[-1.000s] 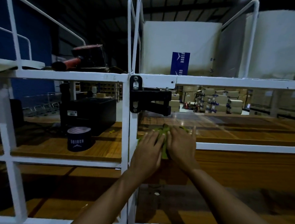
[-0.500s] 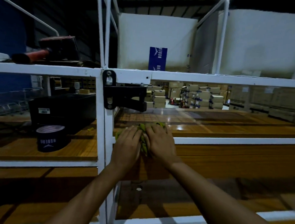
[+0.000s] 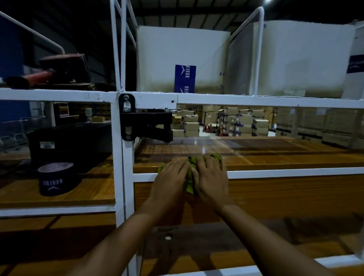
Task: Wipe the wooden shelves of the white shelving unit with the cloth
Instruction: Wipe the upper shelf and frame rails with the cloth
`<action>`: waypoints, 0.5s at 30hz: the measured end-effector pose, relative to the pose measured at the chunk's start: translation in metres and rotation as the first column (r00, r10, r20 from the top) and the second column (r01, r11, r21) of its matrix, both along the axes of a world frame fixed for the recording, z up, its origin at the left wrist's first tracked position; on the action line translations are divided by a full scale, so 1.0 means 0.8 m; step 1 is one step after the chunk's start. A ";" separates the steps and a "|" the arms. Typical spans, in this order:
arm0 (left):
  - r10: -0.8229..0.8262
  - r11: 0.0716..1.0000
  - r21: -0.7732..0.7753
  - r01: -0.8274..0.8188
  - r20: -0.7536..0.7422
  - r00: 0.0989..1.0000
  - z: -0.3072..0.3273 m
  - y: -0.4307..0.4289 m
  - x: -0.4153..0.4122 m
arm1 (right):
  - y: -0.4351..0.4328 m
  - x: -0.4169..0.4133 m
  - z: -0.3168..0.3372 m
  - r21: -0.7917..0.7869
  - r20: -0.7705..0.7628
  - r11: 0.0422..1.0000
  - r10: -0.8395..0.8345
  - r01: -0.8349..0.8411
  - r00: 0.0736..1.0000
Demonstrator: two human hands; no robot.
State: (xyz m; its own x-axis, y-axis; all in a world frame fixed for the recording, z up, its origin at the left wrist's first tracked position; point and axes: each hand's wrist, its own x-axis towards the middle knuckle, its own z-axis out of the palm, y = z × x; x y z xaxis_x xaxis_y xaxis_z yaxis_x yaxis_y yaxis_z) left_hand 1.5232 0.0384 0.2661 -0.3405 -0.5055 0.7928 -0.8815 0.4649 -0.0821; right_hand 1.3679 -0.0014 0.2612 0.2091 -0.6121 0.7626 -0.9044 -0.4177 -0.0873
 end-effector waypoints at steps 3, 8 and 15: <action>0.005 1.000 -0.010 -0.005 -0.051 0.999 0.003 -0.005 -0.004 | -0.004 0.004 0.004 0.018 -0.034 0.999 0.043 -0.043 0.998; -0.038 0.998 0.050 0.041 -0.069 0.997 0.012 -0.025 -0.043 | -0.009 -0.043 0.011 0.035 -0.098 0.999 0.029 -0.025 0.995; -0.095 0.987 0.126 0.103 -0.068 0.993 0.017 -0.033 -0.095 | -0.017 -0.103 0.010 0.037 -0.073 0.995 -0.088 0.090 0.994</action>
